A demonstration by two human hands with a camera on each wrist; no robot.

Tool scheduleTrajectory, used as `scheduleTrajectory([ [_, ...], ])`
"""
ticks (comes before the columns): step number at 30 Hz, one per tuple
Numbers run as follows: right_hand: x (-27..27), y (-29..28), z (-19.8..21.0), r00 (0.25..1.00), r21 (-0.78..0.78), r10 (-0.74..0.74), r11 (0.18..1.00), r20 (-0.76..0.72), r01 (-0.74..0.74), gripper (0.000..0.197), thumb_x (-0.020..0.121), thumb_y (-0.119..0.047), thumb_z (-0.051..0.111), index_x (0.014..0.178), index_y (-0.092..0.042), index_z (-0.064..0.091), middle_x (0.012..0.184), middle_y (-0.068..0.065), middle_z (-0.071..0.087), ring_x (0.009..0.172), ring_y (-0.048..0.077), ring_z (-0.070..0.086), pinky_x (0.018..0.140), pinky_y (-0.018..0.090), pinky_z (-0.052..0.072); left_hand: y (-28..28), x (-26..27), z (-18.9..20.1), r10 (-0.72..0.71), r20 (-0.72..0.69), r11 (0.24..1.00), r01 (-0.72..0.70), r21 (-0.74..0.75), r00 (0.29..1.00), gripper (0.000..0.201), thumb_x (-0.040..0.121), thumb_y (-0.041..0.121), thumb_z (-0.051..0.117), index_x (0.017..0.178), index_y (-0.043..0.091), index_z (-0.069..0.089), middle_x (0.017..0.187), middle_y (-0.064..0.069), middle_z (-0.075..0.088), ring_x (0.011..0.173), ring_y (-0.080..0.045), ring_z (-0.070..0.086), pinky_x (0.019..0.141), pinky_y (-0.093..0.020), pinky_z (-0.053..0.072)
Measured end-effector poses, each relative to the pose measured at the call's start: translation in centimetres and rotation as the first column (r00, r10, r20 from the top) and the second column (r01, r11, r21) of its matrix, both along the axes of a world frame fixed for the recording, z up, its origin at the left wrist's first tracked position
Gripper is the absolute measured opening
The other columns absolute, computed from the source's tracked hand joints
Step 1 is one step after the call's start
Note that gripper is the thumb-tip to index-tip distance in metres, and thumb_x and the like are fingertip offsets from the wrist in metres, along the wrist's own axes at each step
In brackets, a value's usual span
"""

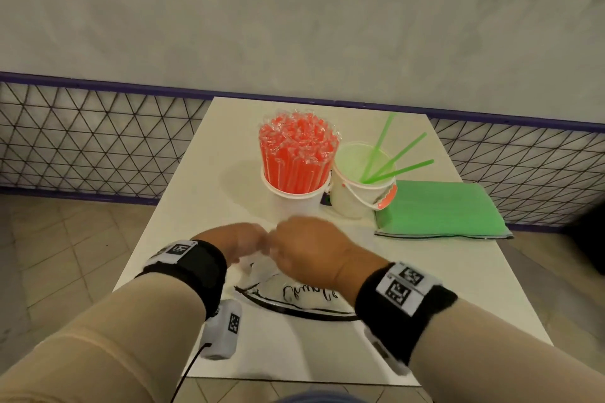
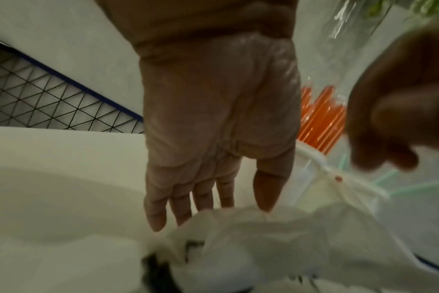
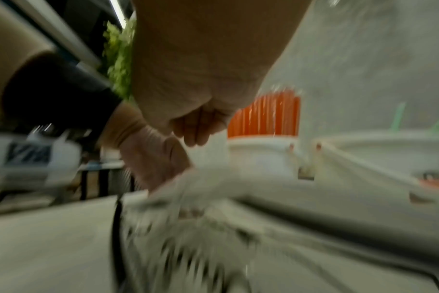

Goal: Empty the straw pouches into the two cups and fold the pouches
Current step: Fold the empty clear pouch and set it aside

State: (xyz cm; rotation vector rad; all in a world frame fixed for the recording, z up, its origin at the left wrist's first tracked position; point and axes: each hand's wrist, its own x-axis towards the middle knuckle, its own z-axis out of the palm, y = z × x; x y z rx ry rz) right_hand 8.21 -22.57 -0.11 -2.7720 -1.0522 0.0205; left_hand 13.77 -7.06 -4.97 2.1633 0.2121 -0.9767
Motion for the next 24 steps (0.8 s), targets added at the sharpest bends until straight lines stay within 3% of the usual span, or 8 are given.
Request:
scheduleTrajectory([
  [4, -1.6, 0.0, -5.0, 0.990, -0.163, 0.015, 0.986, -0.138, -0.038, 0.043, 0.086, -0.039, 0.065, 0.111, -0.004, 0.061, 0.099, 0.015, 0.065, 0.089, 0.035, 0.057, 0.079, 0.044, 0.047, -0.9, -1.2, 0.2, -0.366, -0.013, 0.893, 0.354, 0.278, 0.931, 0.030, 0.092, 0.022, 0.048, 0.118, 0.013, 0.061, 0.105, -0.002, 0.061, 0.090, -0.022, 0.061, 0.074, -0.030, 0.050],
  [6, -2.2, -0.3, -6.1, 0.990, -0.136, -0.022, 0.991, -0.138, 0.003, 0.058, 0.078, -0.056, 0.067, 0.108, -0.007, 0.058, 0.099, 0.012, 0.062, 0.090, 0.031, 0.054, 0.085, 0.043, 0.043, -0.9, -1.5, 0.0, -0.328, -0.011, 0.908, 0.318, 0.274, 0.945, 0.027, 0.091, 0.021, 0.048, 0.112, 0.011, 0.061, 0.101, -0.006, 0.062, 0.079, -0.023, 0.058, 0.071, -0.030, 0.050],
  [10, -3.0, -1.2, -6.4, 0.983, -0.092, -0.145, 0.986, -0.112, 0.135, 0.081, 0.064, -0.077, 0.062, 0.114, -0.015, 0.047, 0.106, 0.004, 0.055, 0.096, 0.024, 0.048, 0.095, 0.041, 0.033, -1.5, -1.6, 0.1, 0.004, -0.012, 0.997, -0.005, -0.072, 1.000, 0.014, 0.093, 0.018, 0.048, 0.088, 0.008, 0.057, 0.076, -0.014, 0.056, 0.054, -0.021, 0.050, 0.056, -0.027, 0.043],
  [12, -2.9, -1.3, -6.0, 0.972, -0.032, -0.205, 0.979, -0.117, 0.203, 0.073, 0.073, -0.069, 0.061, 0.120, -0.016, 0.045, 0.109, 0.003, 0.059, 0.100, 0.026, 0.052, 0.097, 0.040, 0.031, -1.9, -1.6, 0.9, 0.159, -0.019, 0.958, -0.159, -0.239, 0.987, 0.018, 0.101, 0.020, 0.047, 0.087, 0.011, 0.054, 0.072, -0.010, 0.055, 0.051, -0.017, 0.051, 0.049, -0.023, 0.042],
  [15, -1.9, -1.8, -4.6, 0.928, 0.225, -0.313, 0.908, -0.200, 0.354, 0.029, 0.092, -0.041, 0.057, 0.109, -0.017, 0.053, 0.094, 0.006, 0.065, 0.088, 0.030, 0.059, 0.070, 0.034, 0.037, -2.2, -1.5, 1.8, 0.238, -0.002, 0.902, -0.222, -0.371, 0.971, 0.019, 0.099, 0.029, 0.052, 0.084, 0.017, 0.049, 0.063, -0.004, 0.046, 0.049, -0.013, 0.038, 0.047, -0.022, 0.028],
  [19, -0.9, -3.3, -2.9, 0.861, 0.439, -0.332, 0.754, -0.385, 0.488, 0.008, 0.093, -0.028, 0.061, 0.092, -0.021, 0.058, 0.079, -0.002, 0.061, 0.074, 0.018, 0.056, 0.067, 0.033, 0.044, -2.0, -0.9, 2.0, 0.285, 0.108, 0.901, -0.227, -0.370, 0.952, 0.019, 0.100, 0.008, 0.047, 0.101, 0.019, 0.063, 0.063, 0.001, 0.044, 0.048, -0.014, 0.023, 0.047, -0.026, 0.017],
  [20, -0.9, -3.6, -2.5, 0.868, 0.456, -0.338, 0.748, -0.363, 0.482, 0.008, 0.092, -0.028, 0.064, 0.090, -0.023, 0.058, 0.079, -0.005, 0.060, 0.074, 0.016, 0.055, 0.066, 0.031, 0.043, -2.0, -0.9, 2.2, 0.286, 0.113, 0.895, -0.223, -0.387, 0.951, 0.013, 0.100, 0.017, 0.050, 0.098, 0.018, 0.063, 0.065, -0.003, 0.041, 0.050, -0.015, 0.022, 0.048, -0.028, 0.018],
  [24, -1.2, -4.0, -1.7, 0.934, 0.440, -0.342, 0.826, -0.107, 0.353, 0.011, 0.087, -0.024, 0.068, 0.088, -0.020, 0.059, 0.082, -0.008, 0.052, 0.073, 0.016, 0.052, 0.061, 0.030, 0.040, -1.5, -0.8, 2.8, 0.291, 0.119, 0.889, -0.222, -0.401, 0.949, 0.044, 0.092, 0.057, 0.053, 0.084, 0.014, 0.056, 0.070, -0.010, 0.035, 0.052, -0.015, 0.021, 0.046, -0.026, 0.019],
])
